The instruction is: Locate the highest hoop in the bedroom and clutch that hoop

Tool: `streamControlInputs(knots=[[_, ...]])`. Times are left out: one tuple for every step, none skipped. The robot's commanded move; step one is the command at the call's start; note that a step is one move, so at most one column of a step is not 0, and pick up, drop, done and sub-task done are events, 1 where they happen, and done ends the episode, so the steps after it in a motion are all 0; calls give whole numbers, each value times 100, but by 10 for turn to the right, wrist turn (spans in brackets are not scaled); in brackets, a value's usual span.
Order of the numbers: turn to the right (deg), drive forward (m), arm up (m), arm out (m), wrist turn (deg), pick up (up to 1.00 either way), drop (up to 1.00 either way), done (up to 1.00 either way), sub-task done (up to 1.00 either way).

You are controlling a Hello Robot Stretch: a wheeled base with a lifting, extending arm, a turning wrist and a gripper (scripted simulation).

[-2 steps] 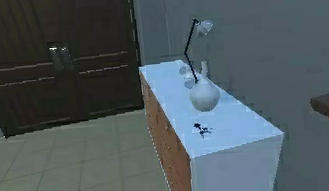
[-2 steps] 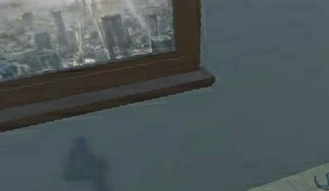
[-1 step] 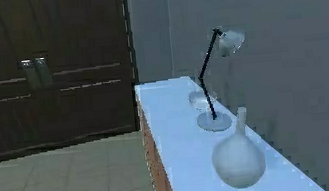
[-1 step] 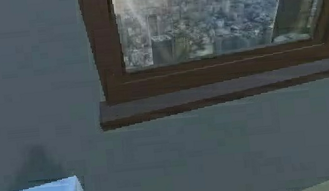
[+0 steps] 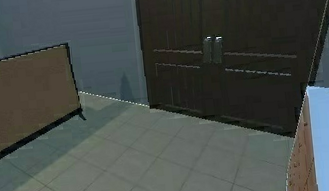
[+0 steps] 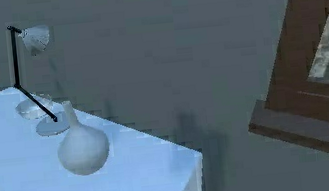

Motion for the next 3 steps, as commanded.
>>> streamControlInputs(knots=[[-180, 0, 0, 0, 0, 0, 0, 0, 0], [0, 0, 50, 0, 0, 0, 0, 0, 0], [0, 0, 38, 0, 0, 0, 0, 0, 0]])
